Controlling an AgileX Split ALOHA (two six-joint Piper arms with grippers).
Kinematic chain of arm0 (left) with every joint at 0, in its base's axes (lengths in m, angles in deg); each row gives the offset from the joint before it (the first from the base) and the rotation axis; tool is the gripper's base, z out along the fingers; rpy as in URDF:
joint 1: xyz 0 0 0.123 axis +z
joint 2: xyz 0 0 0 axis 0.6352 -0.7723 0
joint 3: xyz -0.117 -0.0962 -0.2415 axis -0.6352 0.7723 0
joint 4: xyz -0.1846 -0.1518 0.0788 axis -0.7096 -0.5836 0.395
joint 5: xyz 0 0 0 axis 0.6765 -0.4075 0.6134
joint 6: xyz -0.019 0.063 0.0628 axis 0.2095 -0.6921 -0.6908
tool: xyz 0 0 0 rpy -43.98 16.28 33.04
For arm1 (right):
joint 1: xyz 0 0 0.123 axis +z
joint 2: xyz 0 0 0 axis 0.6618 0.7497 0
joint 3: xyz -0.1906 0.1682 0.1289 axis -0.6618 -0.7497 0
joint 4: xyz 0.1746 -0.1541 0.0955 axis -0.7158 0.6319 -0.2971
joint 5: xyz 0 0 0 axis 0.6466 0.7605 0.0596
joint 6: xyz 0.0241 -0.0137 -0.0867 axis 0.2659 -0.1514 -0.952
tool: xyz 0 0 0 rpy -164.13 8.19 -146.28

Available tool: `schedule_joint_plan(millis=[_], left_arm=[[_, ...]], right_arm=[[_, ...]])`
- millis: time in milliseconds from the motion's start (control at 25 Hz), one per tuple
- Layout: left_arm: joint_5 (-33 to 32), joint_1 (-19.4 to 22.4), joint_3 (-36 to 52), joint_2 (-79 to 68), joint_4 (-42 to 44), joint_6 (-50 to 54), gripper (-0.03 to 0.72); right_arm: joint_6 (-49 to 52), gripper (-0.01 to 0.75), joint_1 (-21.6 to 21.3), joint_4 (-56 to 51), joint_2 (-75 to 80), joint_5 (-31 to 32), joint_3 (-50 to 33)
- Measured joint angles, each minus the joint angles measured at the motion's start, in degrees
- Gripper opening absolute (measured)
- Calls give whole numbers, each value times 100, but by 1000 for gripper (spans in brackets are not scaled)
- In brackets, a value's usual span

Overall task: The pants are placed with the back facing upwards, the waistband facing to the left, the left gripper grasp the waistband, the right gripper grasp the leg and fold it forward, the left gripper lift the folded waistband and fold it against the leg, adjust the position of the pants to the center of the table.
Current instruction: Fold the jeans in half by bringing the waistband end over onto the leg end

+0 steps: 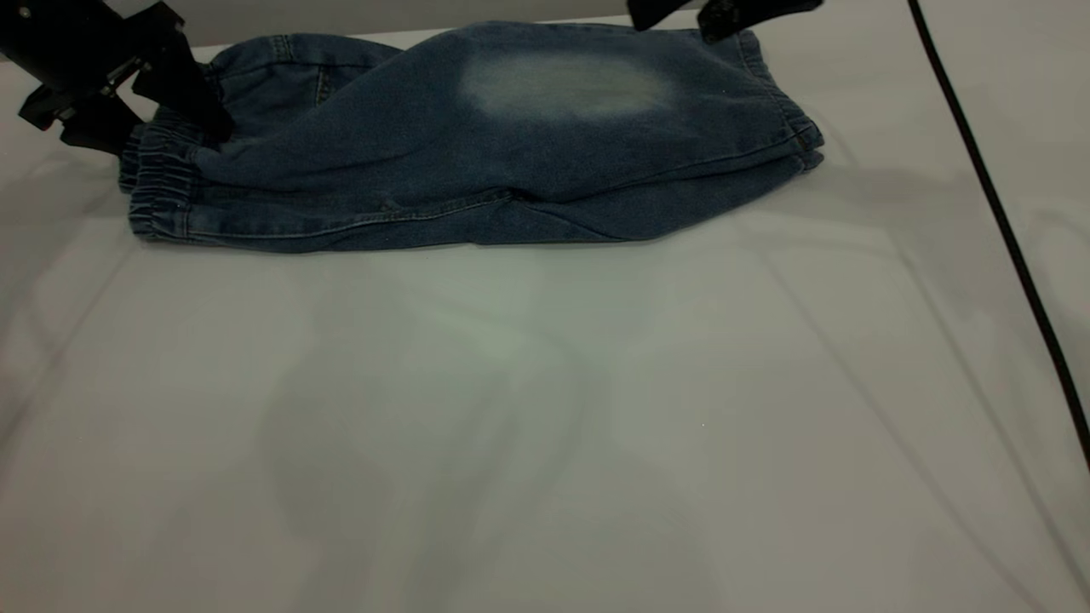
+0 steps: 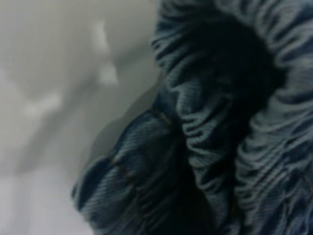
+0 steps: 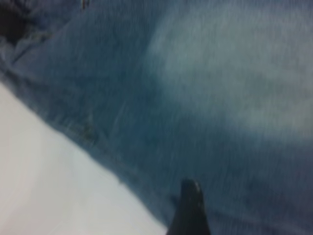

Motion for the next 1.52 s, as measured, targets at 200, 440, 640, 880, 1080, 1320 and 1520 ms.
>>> schedule_joint_plan(millis=[200, 440, 640, 880, 1080, 1320, 1520], left_arm=[[-39, -4, 0, 0, -36, 0, 459], [-41, -4, 0, 5, -248, 5, 224], [-41, -4, -4, 5, -413, -68, 106], [-316, -4, -360, 5, -625, -99, 104], [-797, -4, -1016, 5, -625, -80, 104], [-1227, -39, -1757, 5, -840, -55, 104], [-1206, -237, -2174, 5, -862, -55, 104]], right_arm=[[-6, 488, 341, 125, 128, -1010, 0], [-6, 479, 489, 306, 582, -1825, 251], [-10, 479, 489, 727, 978, -1739, 420], [139, 479, 489, 1563, 1207, -1399, 434], [651, 479, 540, 2388, 1204, -937, 439], [1150, 479, 917, 3162, 1136, -278, 445], [1193, 479, 1302, 3123, 786, -53, 507]])
